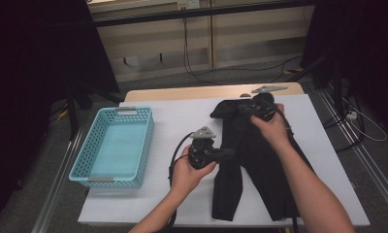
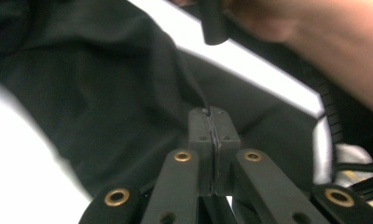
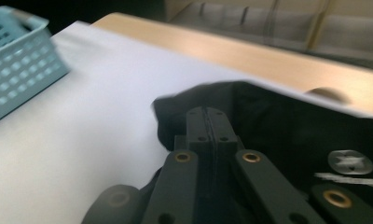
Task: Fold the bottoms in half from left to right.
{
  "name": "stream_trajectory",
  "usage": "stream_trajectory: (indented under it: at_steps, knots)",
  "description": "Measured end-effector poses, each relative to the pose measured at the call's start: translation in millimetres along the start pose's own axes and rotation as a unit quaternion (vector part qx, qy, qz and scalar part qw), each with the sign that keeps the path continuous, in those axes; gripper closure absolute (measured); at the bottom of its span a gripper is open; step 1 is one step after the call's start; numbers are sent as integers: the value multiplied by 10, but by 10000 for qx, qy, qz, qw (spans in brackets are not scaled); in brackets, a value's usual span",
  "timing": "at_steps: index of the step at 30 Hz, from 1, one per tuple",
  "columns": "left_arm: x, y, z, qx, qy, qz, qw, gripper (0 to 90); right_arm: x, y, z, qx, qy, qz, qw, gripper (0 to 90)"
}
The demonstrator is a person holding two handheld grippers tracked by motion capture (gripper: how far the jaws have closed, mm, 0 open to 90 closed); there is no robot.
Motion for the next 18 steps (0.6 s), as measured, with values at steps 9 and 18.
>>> stream_trajectory:
  at_steps: [9,18]
  knots:
    - [-102,253,-619,-586,39,-88,9982,302,-833,-886,-322,-574,435,1222,9899,530]
    - [671,84,-3,38,199,-1017,9946,150,-513,-628,488,307,112,851,9958,390]
Point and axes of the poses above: each handheld gripper's, and its own axes: y roughly forward along the jaws, z roughly out of its underside, x roughly to its left, the point moved 10 cm from there along y, roughly forward along the jaws, and after that the axes turned 12 degrees about -z, right-handed, at the moved point
